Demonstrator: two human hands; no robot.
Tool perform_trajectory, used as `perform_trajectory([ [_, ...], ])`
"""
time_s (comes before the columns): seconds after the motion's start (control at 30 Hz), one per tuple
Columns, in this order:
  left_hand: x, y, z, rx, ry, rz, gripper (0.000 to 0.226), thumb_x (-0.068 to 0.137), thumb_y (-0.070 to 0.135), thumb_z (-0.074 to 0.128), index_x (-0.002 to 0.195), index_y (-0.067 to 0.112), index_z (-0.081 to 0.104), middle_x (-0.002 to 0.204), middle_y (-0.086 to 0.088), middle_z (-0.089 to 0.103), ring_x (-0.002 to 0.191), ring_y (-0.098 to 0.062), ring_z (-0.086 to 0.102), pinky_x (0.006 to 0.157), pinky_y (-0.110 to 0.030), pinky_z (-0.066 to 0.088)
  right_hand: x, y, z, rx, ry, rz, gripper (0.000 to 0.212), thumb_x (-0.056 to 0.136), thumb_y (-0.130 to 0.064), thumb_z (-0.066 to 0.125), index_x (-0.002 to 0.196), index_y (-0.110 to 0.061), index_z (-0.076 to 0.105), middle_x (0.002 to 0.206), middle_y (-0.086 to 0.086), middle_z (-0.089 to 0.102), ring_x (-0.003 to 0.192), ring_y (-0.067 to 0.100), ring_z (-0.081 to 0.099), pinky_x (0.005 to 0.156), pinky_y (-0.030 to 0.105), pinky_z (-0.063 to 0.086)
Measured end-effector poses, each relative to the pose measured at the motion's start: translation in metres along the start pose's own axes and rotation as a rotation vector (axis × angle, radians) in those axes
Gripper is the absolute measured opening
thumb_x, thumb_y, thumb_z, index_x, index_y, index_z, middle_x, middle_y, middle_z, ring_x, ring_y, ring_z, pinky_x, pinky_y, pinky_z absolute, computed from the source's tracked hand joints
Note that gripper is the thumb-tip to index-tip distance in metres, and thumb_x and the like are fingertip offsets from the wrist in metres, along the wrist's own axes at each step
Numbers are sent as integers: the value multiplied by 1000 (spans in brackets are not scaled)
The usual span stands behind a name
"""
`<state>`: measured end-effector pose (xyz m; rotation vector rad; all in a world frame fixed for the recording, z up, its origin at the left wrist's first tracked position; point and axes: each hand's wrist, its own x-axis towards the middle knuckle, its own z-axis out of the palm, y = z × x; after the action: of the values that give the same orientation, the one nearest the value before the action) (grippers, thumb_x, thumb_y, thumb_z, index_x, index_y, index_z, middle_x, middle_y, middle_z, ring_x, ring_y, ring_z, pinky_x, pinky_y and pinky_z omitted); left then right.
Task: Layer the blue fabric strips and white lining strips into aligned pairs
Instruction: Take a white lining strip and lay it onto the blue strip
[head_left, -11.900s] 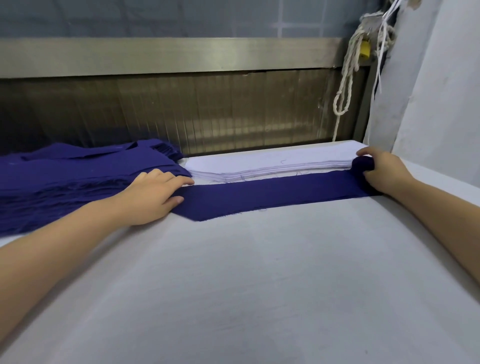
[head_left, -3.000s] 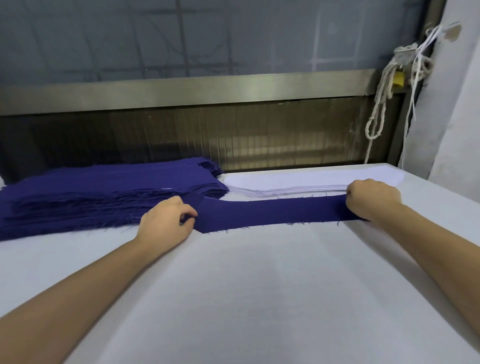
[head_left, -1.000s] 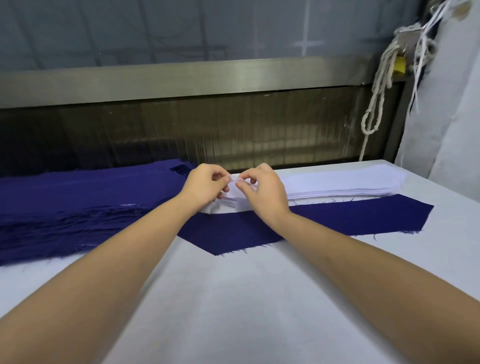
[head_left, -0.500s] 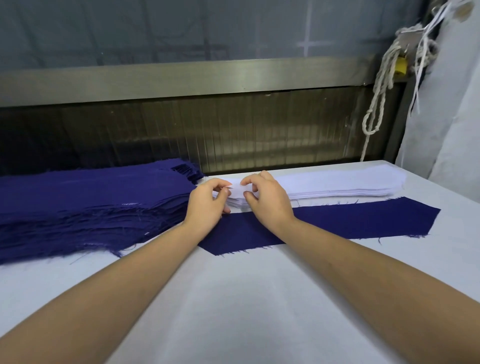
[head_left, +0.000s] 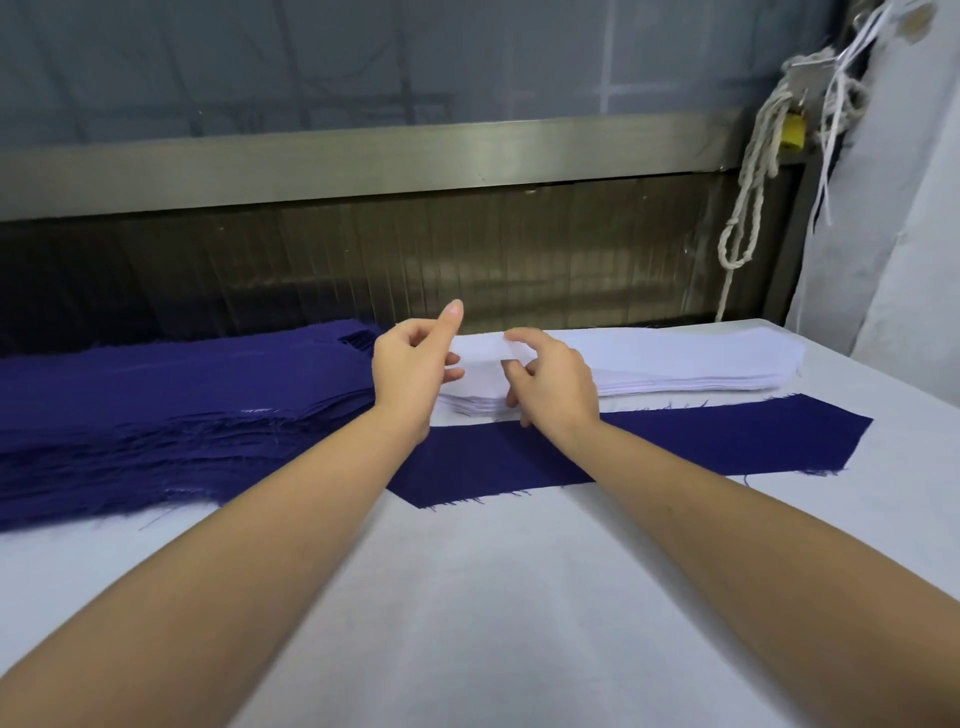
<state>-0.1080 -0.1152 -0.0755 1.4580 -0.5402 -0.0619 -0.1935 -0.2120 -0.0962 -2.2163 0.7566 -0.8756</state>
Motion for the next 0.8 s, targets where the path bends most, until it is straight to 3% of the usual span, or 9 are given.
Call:
perform_trajectory([
  [0.1,2,5,5,-95,82,-88,7,85,13,68,81,11,62,82,-4,59,65,-15,64,53,-14,50,2,2,-2,138,16,45,43,93,-17,44,135,-28,44,77,1,69,54,20,56,77,40,54],
  [0.2,4,7,4,-121,110,-119,20,86,-4,62,80,16,59,89,-1,53,67,-13,63,52,-11,49,3,4,-5,324,37,104,46,93,-10,39,137,-25,42,80,-1,62,39,14,56,68,36,55],
  [0.27,3,7,1,-128,95,-128,20,87,-6,58,87,14,60,92,1,51,73,-11,59,53,-12,51,5,4,-10,424,48,183,49,92,-6,33,137,-25,40,93,-2,59,34,11,56,53,24,48],
  [0.37,3,7,-8,-159,47,-171,27,88,-9,54,100,13,64,96,1,53,79,-13,59,59,-17,56,15,5,-18,605,52,389,61,85,0,20,137,-27,39,130,5,49,42,17,64,34,17,31],
  [0.47,1,10,-16,-145,-21,-232,33,88,-8,54,107,17,64,94,-3,58,73,-13,62,71,-23,57,22,7,-34,799,85,566,62,84,-6,15,137,-25,41,142,6,38,48,21,68,33,15,24],
  [0.6,-2,14,-28,-159,-76,-277,34,87,-9,54,115,10,61,84,-6,56,63,-13,58,74,-28,57,24,21,-51,921,156,698,43,88,-11,25,127,-17,44,135,2,37,46,20,67,34,14,27],
  [0.7,-4,15,-38,-125,-105,-252,36,86,-9,55,117,8,59,83,-8,55,64,-14,57,67,-25,58,21,33,-61,919,235,693,22,94,-14,33,113,-16,44,110,1,47,44,16,65,33,13,33],
  [0.8,-9,14,-47,-67,-129,-220,36,87,-7,56,119,8,58,94,-10,58,69,-15,62,67,-24,58,15,43,-73,832,296,646,23,93,-7,39,110,-13,52,91,2,53,53,16,64,35,16,37],
])
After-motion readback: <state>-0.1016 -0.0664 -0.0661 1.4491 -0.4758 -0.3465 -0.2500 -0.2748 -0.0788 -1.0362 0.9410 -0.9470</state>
